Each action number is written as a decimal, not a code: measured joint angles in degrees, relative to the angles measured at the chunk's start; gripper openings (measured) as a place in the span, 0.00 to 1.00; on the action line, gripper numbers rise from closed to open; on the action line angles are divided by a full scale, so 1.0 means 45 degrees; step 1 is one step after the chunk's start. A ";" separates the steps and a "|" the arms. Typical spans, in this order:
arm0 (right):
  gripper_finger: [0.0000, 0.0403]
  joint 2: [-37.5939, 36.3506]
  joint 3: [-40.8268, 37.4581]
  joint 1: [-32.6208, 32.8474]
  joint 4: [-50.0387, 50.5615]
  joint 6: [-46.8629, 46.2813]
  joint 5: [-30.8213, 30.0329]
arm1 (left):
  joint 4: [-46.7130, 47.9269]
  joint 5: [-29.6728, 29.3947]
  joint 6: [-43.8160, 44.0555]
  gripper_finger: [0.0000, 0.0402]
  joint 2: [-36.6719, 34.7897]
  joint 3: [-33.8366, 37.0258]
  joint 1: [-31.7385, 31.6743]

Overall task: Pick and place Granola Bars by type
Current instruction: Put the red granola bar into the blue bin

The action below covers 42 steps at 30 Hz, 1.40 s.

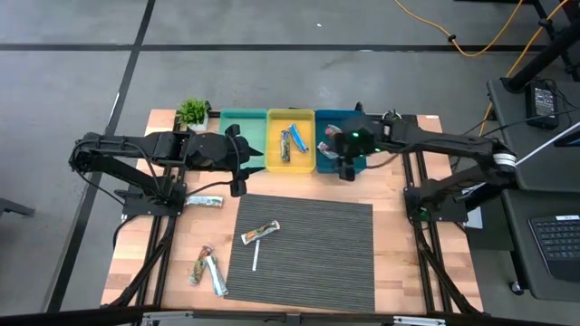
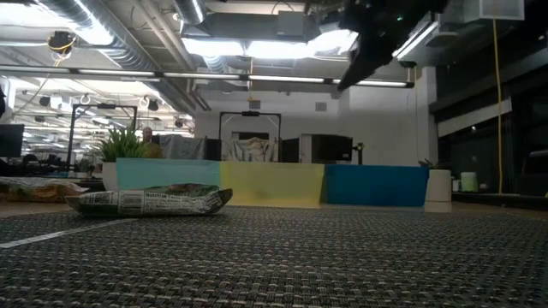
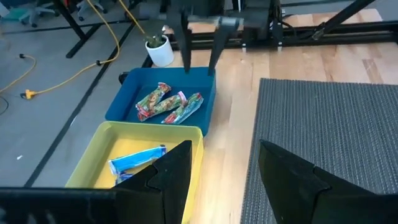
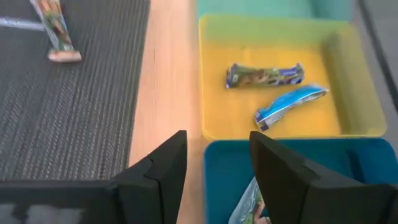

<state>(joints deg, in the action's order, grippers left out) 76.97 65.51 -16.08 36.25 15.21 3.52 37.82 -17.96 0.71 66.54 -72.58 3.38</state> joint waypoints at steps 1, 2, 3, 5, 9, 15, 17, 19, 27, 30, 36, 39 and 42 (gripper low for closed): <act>0.44 -0.0445 -0.0372 0.0002 -0.0239 -0.0089 -0.0003 | 0.0083 -0.0063 -0.0092 0.44 -0.0004 0.0000 0.0003; 0.44 -0.0896 -0.0789 0.0002 -0.0464 -0.0200 -0.0009 | 0.0171 -0.0252 -0.0261 0.44 -0.0004 0.0000 -0.0006; 0.44 -0.1389 -0.1256 0.0002 -0.0736 -0.0317 -0.0081 | 0.0213 -0.0576 -0.0470 0.44 -0.0003 0.0000 -0.0025; 0.44 -0.2393 -0.2218 0.0002 -0.1246 -0.0572 -0.0427 | 0.0300 -0.1373 -0.0953 0.44 -0.0002 0.0000 -0.0086; 0.44 -0.4450 -0.3857 -0.0007 -0.2107 -0.0830 -0.0529 | 0.0412 -0.2301 -0.1786 0.44 -0.0004 0.0000 -0.0252; 0.44 -0.7012 -0.5526 0.0007 -0.3958 -0.1556 0.0143 | 0.0587 -0.2714 -0.1658 0.44 -0.0001 0.0000 -0.0547; 0.44 -0.7458 -0.5857 0.0007 -0.4684 -0.1376 0.0581 | 0.0606 -0.2543 -0.1740 0.44 -0.0004 0.0000 -0.0550; 0.44 -0.7652 -0.6084 0.0008 -0.5530 -0.1299 0.1078 | 0.0680 -0.2432 -0.1701 0.44 -0.0004 0.0000 -0.0545; 0.44 -0.7254 -0.6665 0.0206 -0.7929 -0.0956 0.2491 | 0.4906 -0.1776 0.2071 0.43 0.0162 -0.0005 -0.0354; 0.44 -0.6904 -0.6706 0.0344 -0.7900 -0.0940 0.2490 | 0.7910 -0.1690 0.4982 0.41 0.0630 0.0010 0.0211; 0.44 -0.6071 -0.6711 0.0570 -0.7884 -0.0794 0.2480 | 1.0278 -0.0257 0.9053 0.36 0.1885 0.0005 0.2310; 0.44 -0.5704 -0.6711 0.0650 -0.7926 -0.0499 0.2472 | 1.0301 0.0562 1.0254 0.35 0.2432 0.0005 0.3401; 0.44 -0.5460 -0.6711 0.0660 -0.7938 -0.0279 0.2465 | 1.0312 0.0794 1.1862 0.35 0.2871 0.0005 0.4410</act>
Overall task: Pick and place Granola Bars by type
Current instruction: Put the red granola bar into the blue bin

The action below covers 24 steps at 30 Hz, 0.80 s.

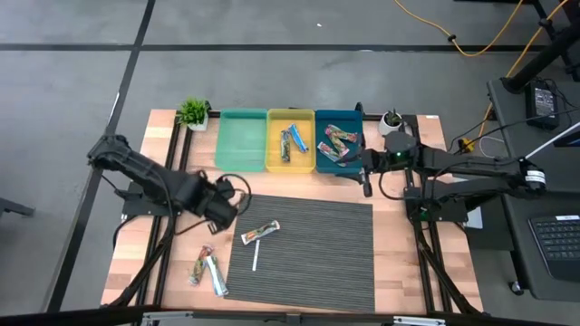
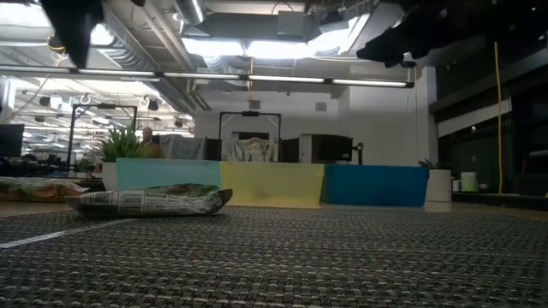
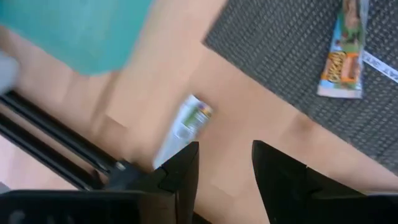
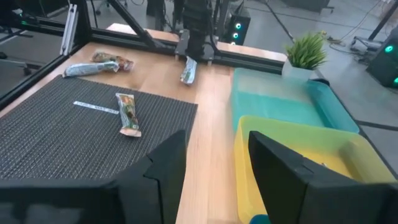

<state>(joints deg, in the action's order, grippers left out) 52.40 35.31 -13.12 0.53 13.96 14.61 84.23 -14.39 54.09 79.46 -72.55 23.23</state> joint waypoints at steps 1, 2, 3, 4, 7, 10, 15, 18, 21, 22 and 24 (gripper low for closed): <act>0.44 0.0050 0.0000 0.0014 -0.0009 0.0001 0.0002 | 0.0000 0.0089 0.0566 0.35 0.0140 0.0000 0.0326; 0.44 0.0105 0.0000 0.0045 -0.0033 0.0005 0.0005 | 0.0001 0.0211 0.1122 0.35 0.0252 0.0000 0.0628; 0.44 0.0128 0.0000 0.0071 -0.0008 0.0005 0.0005 | 0.0005 0.0353 0.1709 0.35 0.0376 0.0000 0.0948; 0.44 0.0131 0.0000 0.0076 0.0030 0.0010 0.0005 | 0.0010 0.0556 0.2298 0.35 0.0496 0.0000 0.1232; 0.44 0.0131 0.0000 0.0222 0.0009 0.0013 0.0005 | 0.0010 0.1356 0.4082 0.35 0.0911 0.0000 0.2099; 0.44 0.0131 0.0000 0.0363 -0.0005 0.0224 0.0005 | 0.0016 0.2281 0.5681 0.35 0.1317 0.0000 0.2984; 0.44 0.0131 0.0000 0.0610 -0.0054 0.0364 0.0005 | -0.0023 0.3210 0.7314 0.39 0.1981 0.0000 0.4168; 0.44 0.0131 0.0000 0.0696 -0.0316 0.0393 0.0005 | -0.0220 0.3603 0.7906 0.43 0.2275 0.0000 0.4556; 0.44 0.0131 0.0000 0.0722 -0.0882 0.0398 0.0005 | -0.0741 0.3577 0.8469 0.48 0.2553 0.0000 0.4846; 0.44 0.0126 0.0005 0.0722 -0.1009 0.0399 0.0005 | -0.0921 0.3566 0.8620 0.50 0.2663 0.0002 0.4940; 0.44 0.0131 0.0005 0.0722 -0.1139 0.0403 0.0005 | -0.1633 0.3549 0.8903 0.54 0.2860 0.0286 0.5127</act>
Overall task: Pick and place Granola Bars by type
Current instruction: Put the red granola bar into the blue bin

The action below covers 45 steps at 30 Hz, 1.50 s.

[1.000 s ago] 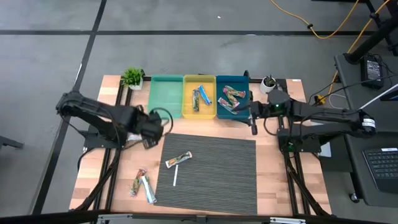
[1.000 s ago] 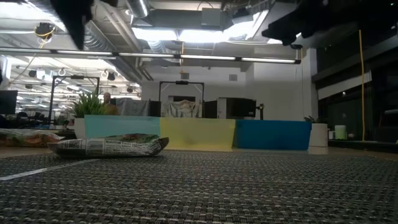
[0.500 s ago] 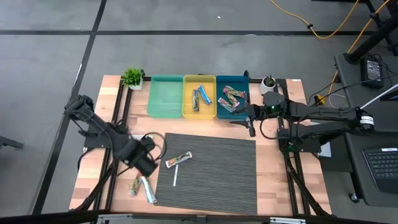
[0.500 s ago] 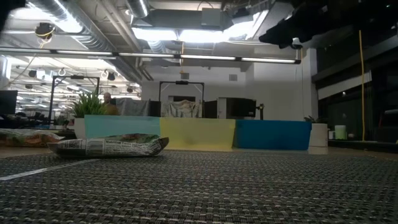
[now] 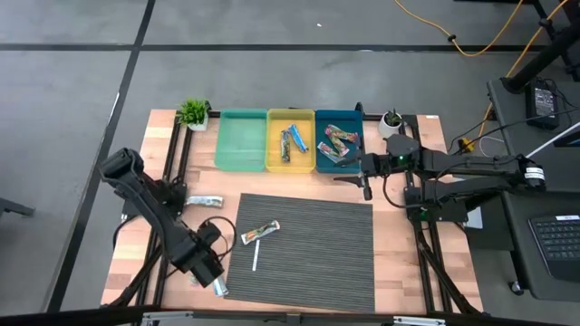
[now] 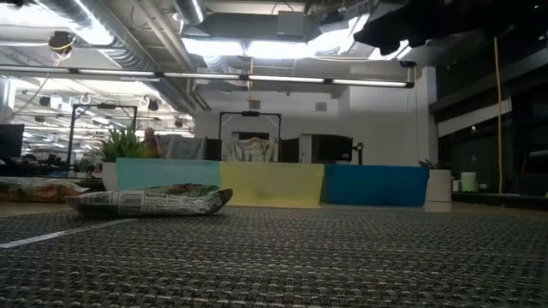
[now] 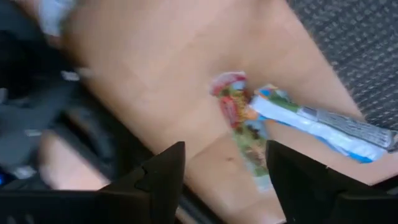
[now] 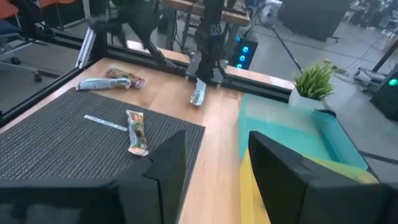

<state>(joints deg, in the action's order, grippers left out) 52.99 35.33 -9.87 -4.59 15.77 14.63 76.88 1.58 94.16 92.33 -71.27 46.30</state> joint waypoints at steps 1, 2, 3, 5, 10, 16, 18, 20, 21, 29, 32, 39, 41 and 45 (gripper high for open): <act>0.44 0.0000 0.0000 0.0000 -0.0056 0.0010 0.0000 | -0.0646 0.0160 0.0139 0.56 0.0084 0.0330 0.0093; 0.44 0.0000 0.0000 0.0000 -0.0118 0.0094 0.0000 | -0.1411 0.0441 0.0241 0.57 0.0153 0.0754 0.0168; 0.44 0.0000 0.0000 0.0000 -0.0169 0.0221 0.0000 | -0.2203 0.0781 0.0263 0.59 0.0225 0.1213 0.0262; 0.44 0.0000 0.0000 0.0000 -0.0246 0.0408 0.0000 | -0.3719 0.1402 0.0360 0.60 0.0352 0.2103 0.0422; 0.44 0.0000 0.0000 0.0000 -0.0371 0.0661 0.0000 | -0.6476 0.1577 0.1038 0.61 0.0368 0.3557 0.0718; 0.44 0.0000 0.0000 0.0000 -0.0371 0.0791 0.0000 | -0.7841 0.1491 0.1456 0.60 0.0351 0.4473 0.0952; 0.44 0.0000 0.0000 0.0000 -0.0371 0.0788 0.0000 | -0.7838 0.1491 0.1653 0.58 0.0351 0.4666 0.0988; 0.44 0.0000 0.0000 0.0000 -0.0366 0.0787 0.0000 | -0.7774 0.1484 0.1736 0.55 0.0351 0.4732 0.1040; 0.44 0.0000 0.0000 0.0000 -0.0361 0.0787 -0.0001 | -0.7738 0.1484 0.1729 0.52 0.0348 0.4732 0.1041; 0.44 0.0000 0.0005 0.0000 -0.0254 0.0777 0.0000 | -0.7578 0.1539 0.1194 0.22 0.0337 0.4732 0.1036; 0.44 0.0000 0.0005 0.0000 -0.0250 0.0766 0.0000 | -0.6843 0.1705 0.1045 0.10 0.0283 0.4727 0.1036; 0.44 0.0000 0.0005 0.0000 -0.0085 0.0805 0.0000 | -0.4191 0.0628 0.1347 0.04 -0.0759 0.4050 0.0938; 0.44 0.0000 0.0005 0.0000 -0.0066 0.0858 -0.0002 | -0.3345 -0.0295 0.1345 0.06 -0.1200 0.3632 0.0839; 0.44 0.0000 0.0005 0.0000 -0.0056 0.0873 -0.0001 | -0.2036 -0.2733 0.1022 0.06 -0.1966 0.2674 0.0493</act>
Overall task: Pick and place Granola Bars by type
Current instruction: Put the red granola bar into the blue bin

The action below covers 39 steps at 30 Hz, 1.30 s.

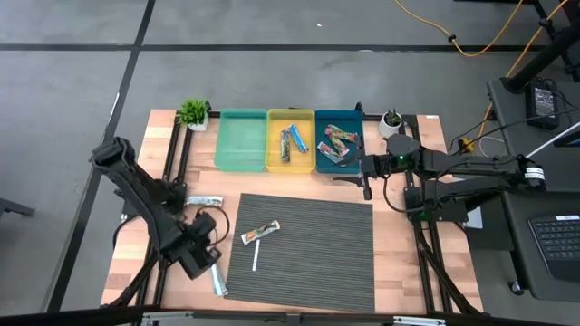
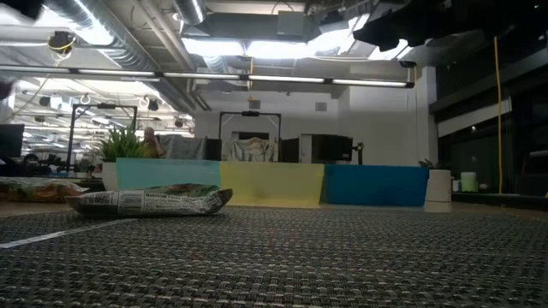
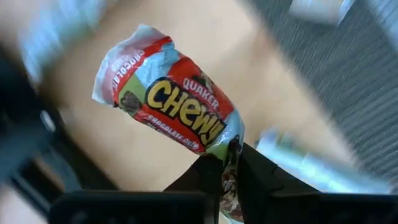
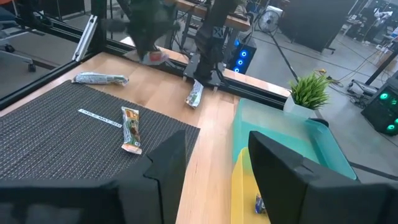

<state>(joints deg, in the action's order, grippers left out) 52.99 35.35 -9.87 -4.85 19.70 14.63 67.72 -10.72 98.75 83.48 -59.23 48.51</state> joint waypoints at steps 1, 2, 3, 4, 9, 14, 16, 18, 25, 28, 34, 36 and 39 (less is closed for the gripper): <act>0.44 0.0000 0.0000 -0.0004 -0.0003 0.0001 0.0001 | 0.0288 -0.0684 -0.0183 0.06 -0.0180 -0.0237 -0.0123; 0.44 0.0000 0.0000 0.0000 -0.0003 -0.0013 -0.0004 | 0.0590 -0.1411 -0.0465 0.05 -0.0323 -0.0465 -0.0259; 0.44 0.0000 0.0000 0.0000 -0.0003 -0.0013 -0.0004 | 0.0789 -0.2159 -0.0793 0.04 -0.0443 -0.0675 -0.0399; 0.44 0.0000 0.0000 0.0000 0.0001 -0.0013 0.0000 | 0.0908 -0.2844 -0.1178 0.03 -0.0559 -0.0873 -0.0552; 0.44 0.0044 0.0000 0.0000 -0.0151 -0.0028 0.0001 | 0.1051 -0.4713 -0.4610 0.03 -0.0865 -0.1502 -0.1925; 0.44 0.0432 0.0005 -0.0005 -0.1302 -0.1053 0.0000 | 0.0859 -0.5630 -0.8501 0.04 -0.0840 -0.1863 -0.3744; 0.44 0.0582 0.0005 -0.0005 -0.1825 -0.1349 -0.0003 | 0.0637 -0.6343 -0.9911 0.04 -0.0840 -0.1923 -0.4368; 0.44 0.0716 0.0038 -0.0003 -0.2138 -0.1491 0.0002 | 0.0560 -0.7252 -1.1134 0.03 -0.0835 -0.2045 -0.4859; 0.44 0.1420 0.1102 -0.0005 -0.2393 -0.1669 0.1147 | -0.0119 -1.0615 -1.4487 0.03 -0.0835 -0.2445 -0.6164; 0.44 0.1923 0.1717 -0.0005 -0.2378 -0.1665 0.1667 | -0.1413 -1.0714 -1.6299 0.03 -0.0835 -0.2436 -0.6648; 0.59 0.3376 0.3000 -0.0010 -0.2354 -0.1761 0.2522 | -0.4967 -1.0735 -2.0324 0.04 -0.0835 -0.2372 -0.7235; 0.66 0.3907 0.3384 -0.0024 -0.2354 -0.1902 0.2426 | -0.6069 -1.0726 -2.1663 0.04 -0.0835 -0.2372 -0.7348; 0.75 0.4692 0.3888 -0.0046 -0.2392 -0.1644 0.2102 | -0.7427 -1.0699 -2.3151 0.04 -0.0835 -0.2372 -0.7416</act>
<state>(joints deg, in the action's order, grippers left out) 74.11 52.85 -10.08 -15.61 12.30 24.09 34.29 -58.86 -5.43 79.72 -69.91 15.14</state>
